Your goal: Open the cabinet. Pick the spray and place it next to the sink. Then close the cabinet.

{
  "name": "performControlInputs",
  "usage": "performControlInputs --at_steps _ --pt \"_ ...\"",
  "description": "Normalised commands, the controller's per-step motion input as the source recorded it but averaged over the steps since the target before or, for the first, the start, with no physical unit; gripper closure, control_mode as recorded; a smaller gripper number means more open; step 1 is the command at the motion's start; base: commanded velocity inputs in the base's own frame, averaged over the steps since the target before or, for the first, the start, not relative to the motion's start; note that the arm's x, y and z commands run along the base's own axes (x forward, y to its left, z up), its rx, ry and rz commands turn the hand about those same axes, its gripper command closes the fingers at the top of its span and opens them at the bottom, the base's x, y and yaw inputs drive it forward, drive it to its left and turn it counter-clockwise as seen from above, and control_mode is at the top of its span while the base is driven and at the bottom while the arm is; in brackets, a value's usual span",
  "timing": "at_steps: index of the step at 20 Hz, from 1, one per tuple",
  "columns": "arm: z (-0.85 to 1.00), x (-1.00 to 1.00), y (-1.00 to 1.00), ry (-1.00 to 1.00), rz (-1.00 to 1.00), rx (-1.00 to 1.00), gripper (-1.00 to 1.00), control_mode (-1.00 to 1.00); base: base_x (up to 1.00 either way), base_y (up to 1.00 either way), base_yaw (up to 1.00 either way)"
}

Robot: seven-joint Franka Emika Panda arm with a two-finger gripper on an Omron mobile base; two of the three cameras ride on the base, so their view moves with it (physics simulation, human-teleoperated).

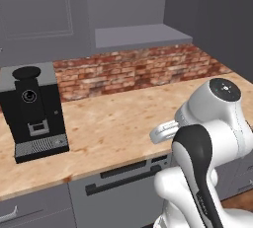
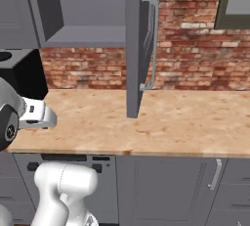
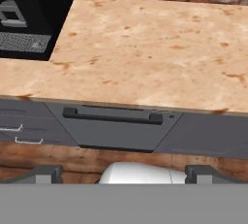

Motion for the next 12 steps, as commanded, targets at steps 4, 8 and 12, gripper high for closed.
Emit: performControlInputs --at_steps 4,8,12 --pt "0.00 -0.39 -0.06 -0.01 0.00 0.01 -1.00 -1.00 0.00 0.00 0.00" --pt "0.09 -0.98 -0.37 -0.02 0.00 0.02 -1.00 -1.00 0.00 0.00 0.00" --pt "0.34 -0.75 -0.32 -0.05 -0.08 0.00 -1.00 -1.00 0.00 0.00 0.00"
